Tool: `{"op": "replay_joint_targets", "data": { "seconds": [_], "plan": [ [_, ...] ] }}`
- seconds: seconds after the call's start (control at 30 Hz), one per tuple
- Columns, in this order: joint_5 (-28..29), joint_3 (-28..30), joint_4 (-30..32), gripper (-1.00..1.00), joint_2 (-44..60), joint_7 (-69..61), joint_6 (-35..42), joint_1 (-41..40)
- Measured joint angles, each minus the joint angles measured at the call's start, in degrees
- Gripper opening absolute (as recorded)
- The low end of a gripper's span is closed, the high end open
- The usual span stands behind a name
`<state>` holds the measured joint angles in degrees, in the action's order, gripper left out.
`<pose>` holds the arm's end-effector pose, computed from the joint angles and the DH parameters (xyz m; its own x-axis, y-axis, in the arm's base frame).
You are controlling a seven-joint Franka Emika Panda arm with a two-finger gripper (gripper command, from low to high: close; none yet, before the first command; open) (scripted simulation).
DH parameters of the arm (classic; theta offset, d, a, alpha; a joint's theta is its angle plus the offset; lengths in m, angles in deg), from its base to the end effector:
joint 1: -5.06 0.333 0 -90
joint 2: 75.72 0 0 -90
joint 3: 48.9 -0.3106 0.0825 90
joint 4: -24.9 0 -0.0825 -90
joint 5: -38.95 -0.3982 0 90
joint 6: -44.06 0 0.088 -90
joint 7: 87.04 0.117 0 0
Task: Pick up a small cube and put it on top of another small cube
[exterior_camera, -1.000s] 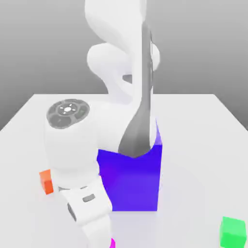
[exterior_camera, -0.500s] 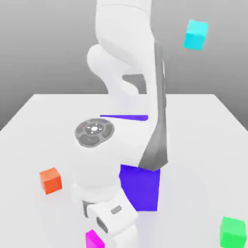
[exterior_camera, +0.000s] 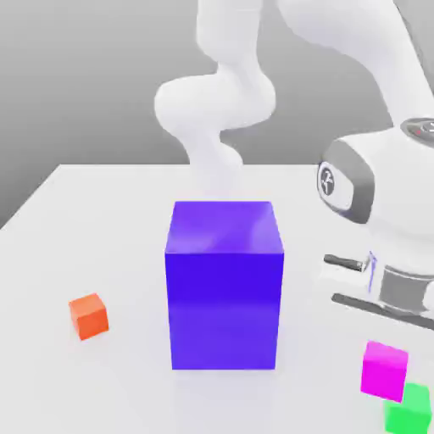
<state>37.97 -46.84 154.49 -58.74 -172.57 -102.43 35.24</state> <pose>0.4816 0.2566 0.2021 -0.3895 0.9210 -0.0012 0.9210 0.3895 -0.0010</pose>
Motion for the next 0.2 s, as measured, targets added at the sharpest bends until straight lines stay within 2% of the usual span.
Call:
{"op": "replay_joint_targets", "data": {
  "seconds": [0.07, 0.1, 0.2],
  "plan": [
    [-0.05, -0.48, -0.36, -1.0, 4.04, 0.05, -3.65, 0.34],
    [-0.12, -0.59, -0.48, 1.0, 5.66, 0.02, -5.16, 0.36],
    [-0.12, -0.59, -0.48, 1.0, 5.66, 0.02, -5.16, 0.36]
  ]
}}
